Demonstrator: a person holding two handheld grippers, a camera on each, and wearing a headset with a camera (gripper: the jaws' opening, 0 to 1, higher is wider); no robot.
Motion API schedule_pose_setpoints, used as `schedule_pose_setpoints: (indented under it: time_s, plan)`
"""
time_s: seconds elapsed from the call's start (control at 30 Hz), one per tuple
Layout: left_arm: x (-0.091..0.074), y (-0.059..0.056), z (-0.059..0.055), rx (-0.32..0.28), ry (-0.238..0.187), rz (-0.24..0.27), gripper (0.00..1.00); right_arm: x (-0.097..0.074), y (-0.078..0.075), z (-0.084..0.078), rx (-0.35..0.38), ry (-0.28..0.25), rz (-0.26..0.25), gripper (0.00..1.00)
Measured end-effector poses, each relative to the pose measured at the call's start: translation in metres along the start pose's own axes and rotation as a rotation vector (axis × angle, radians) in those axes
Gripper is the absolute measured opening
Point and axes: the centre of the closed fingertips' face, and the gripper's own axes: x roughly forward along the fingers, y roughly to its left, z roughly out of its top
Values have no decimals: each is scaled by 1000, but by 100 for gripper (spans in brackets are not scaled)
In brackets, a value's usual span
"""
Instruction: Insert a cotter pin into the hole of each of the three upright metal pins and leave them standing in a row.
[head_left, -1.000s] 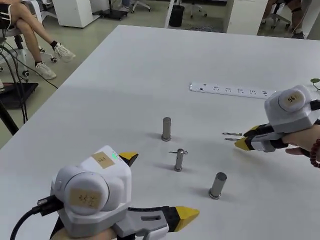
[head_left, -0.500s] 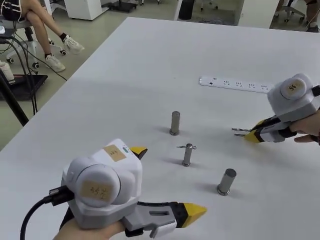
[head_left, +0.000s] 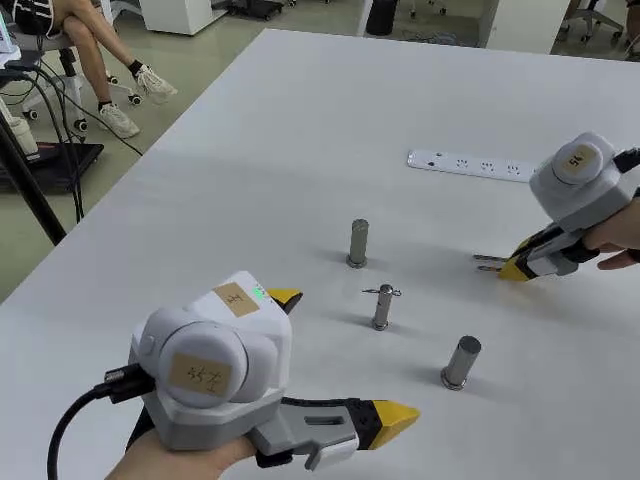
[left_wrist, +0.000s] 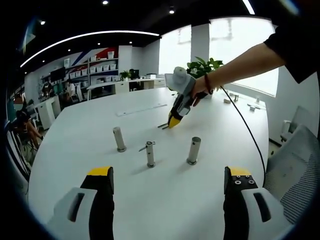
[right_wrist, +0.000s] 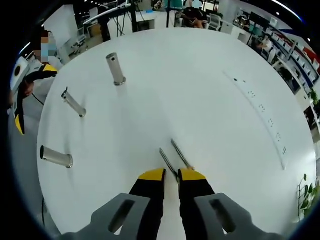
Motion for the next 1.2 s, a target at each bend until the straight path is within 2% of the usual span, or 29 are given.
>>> schedule_pose_setpoints:
  time_s: [0.17,0.23,0.37,0.57,0.73,0.8,1.0,1.1,1.2]
  plan:
    - [0,-2,0,3,2,-6,90,-1,3,-3,-59,36,1,0]
    - [0,-3,-1,6,7,-8,90,0,4,-3,-62,47,1,0]
    - [1,-3,-2,8,8,-9,90,0,6,-4,-122,77,-11,0]
    - [0,-2,-2,1,11,-9,88,-1,6,-4,-160,90,-17,0]
    - [-2,-1,-3,-7,16,-6,84,-8,3,0,-158,65,-30,0]
    - [-3,-1,-1,-39,6,-13,82,-12,4,3,-144,42,-35,0]
    - [-6,2,-1,-51,2,-1,80,-25,15,8,-156,-1,-39,0]
    - [-7,0,0,-59,-3,-9,75,-32,20,11,-171,-19,-46,0]
    - [-7,-2,1,-69,-4,-20,73,-40,28,18,-211,-53,-45,0]
